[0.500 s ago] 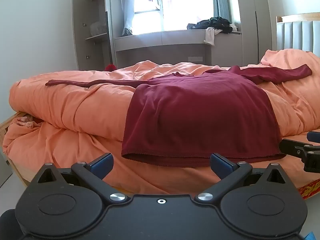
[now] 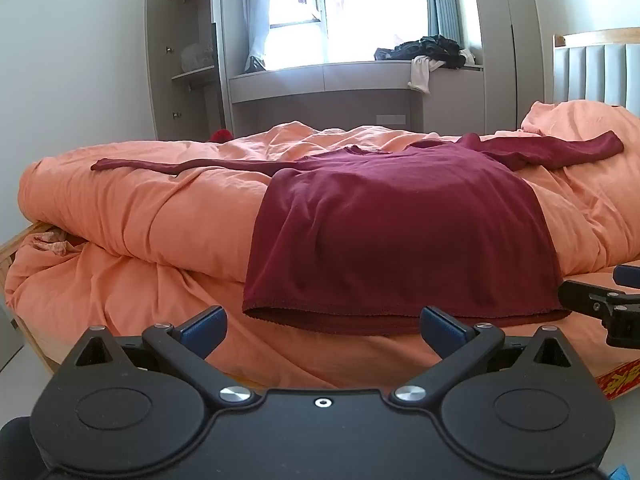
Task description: Fold small clothes
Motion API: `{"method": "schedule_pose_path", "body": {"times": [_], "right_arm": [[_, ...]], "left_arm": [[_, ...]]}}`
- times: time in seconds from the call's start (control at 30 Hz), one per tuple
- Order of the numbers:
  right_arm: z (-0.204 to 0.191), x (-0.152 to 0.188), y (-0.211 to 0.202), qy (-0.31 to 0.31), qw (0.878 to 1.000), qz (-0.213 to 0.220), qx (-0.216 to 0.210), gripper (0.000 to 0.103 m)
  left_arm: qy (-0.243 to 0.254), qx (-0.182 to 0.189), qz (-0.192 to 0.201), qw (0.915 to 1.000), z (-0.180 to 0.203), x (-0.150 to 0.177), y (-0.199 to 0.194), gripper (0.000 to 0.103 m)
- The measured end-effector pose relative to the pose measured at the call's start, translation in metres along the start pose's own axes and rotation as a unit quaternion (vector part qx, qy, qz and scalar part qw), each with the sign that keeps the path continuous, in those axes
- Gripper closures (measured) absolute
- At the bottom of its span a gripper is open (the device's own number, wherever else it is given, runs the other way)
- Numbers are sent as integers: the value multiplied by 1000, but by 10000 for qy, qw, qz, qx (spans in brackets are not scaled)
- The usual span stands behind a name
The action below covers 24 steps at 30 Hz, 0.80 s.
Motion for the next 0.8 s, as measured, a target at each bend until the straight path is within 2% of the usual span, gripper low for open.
{"method": "schedule_pose_path", "body": {"times": [0.8], "right_arm": [[-1, 0, 0, -29, 10000, -8, 8, 0]], "left_arm": [[-40, 18, -37, 10000, 0, 0, 2, 0]]}}
Point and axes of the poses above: each gripper's, at about its wrist camera, not at the fingertips, and y roughly the way its jaws point, z to its right, x to its underside, the point moved 9 cm from there along y, roughly the way its jaws point, and after that the axes turned 3 degrees about x, right-handed, at the moved point
